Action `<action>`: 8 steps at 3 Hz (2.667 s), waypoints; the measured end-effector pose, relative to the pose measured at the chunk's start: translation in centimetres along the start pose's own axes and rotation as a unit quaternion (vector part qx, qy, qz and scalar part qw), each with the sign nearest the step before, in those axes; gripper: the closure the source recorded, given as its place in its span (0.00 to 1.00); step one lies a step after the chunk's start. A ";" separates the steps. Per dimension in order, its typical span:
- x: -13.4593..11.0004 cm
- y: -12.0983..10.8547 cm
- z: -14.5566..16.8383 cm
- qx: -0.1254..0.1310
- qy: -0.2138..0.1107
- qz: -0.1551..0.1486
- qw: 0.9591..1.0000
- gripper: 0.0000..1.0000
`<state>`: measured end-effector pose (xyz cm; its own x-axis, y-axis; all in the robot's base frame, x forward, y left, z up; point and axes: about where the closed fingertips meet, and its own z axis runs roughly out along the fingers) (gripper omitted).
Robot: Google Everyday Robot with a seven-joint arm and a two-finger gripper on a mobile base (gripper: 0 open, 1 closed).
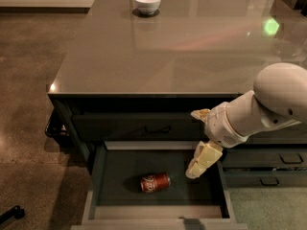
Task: Pick coke can from middle drawer and place on counter
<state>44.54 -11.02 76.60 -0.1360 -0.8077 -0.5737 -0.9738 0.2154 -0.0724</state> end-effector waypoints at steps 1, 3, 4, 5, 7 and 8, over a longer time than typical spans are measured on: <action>1.2 0.1 2.8 -0.006 -0.042 0.010 0.999 0.00; 3.8 -1.1 11.7 -0.038 -0.125 0.014 0.991 0.00; 3.8 0.0 11.6 -0.060 -0.126 0.012 0.990 0.00; 4.3 0.1 12.7 -0.066 -0.124 0.013 0.990 0.00; 8.9 1.7 21.1 -0.046 -0.076 0.012 0.996 0.00; 10.2 1.6 25.2 -0.055 -0.066 0.010 0.996 0.00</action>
Offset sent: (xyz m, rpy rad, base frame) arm 0.0203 0.0387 -0.1650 0.3788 0.0070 0.0032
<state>46.15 -5.09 50.03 -0.1371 -0.7237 -0.6763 -0.9864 0.1624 0.0261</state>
